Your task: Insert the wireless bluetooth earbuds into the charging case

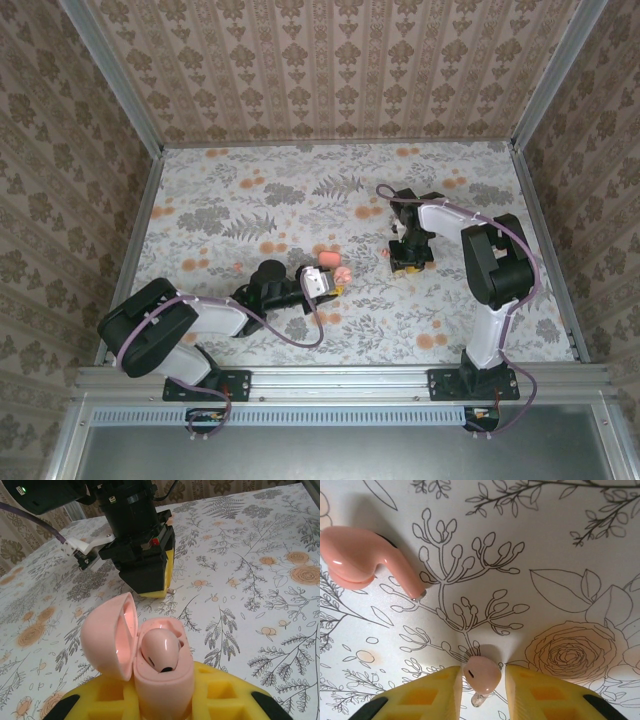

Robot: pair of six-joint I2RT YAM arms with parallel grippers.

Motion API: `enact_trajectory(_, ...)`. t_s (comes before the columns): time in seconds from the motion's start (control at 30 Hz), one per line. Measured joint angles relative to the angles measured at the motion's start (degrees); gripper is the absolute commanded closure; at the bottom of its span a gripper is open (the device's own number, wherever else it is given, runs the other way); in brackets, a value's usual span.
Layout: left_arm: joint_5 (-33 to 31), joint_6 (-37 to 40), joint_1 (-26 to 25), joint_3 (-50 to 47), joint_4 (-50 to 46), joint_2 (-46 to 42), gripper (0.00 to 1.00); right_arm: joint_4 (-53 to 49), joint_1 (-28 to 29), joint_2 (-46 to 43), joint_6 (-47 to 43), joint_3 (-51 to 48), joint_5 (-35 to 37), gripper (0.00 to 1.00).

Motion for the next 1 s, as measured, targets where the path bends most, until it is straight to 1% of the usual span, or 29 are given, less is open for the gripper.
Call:
enact_trajectory(0.47, 0.04, -0.04, 0.00, 0.44, -0.76, 0.07, 0.89, 0.09, 0.11, -0.02, -0.87, 0.00, 0.90, 0.79)
enact_trajectory(0.63, 0.26, -0.17, 0.00, 0.79, -0.70, 1.95, 0.89, 0.92, 0.26, -0.90, -1.49, -0.90, 1.01, 0.80)
enact_trajectory(0.87, 0.61, -1.84, 0.00, 1.05, 1.01, 6.27, 0.89, 6.21, 1.55, -5.99, -1.62, -5.25, 1.16, 0.80)
enact_trajectory(1.0, 0.39, -3.39, 0.00, 1.22, 4.24, 9.55, 0.89, 9.29, 2.29, -10.64, -1.60, -8.09, 1.18, 0.80)
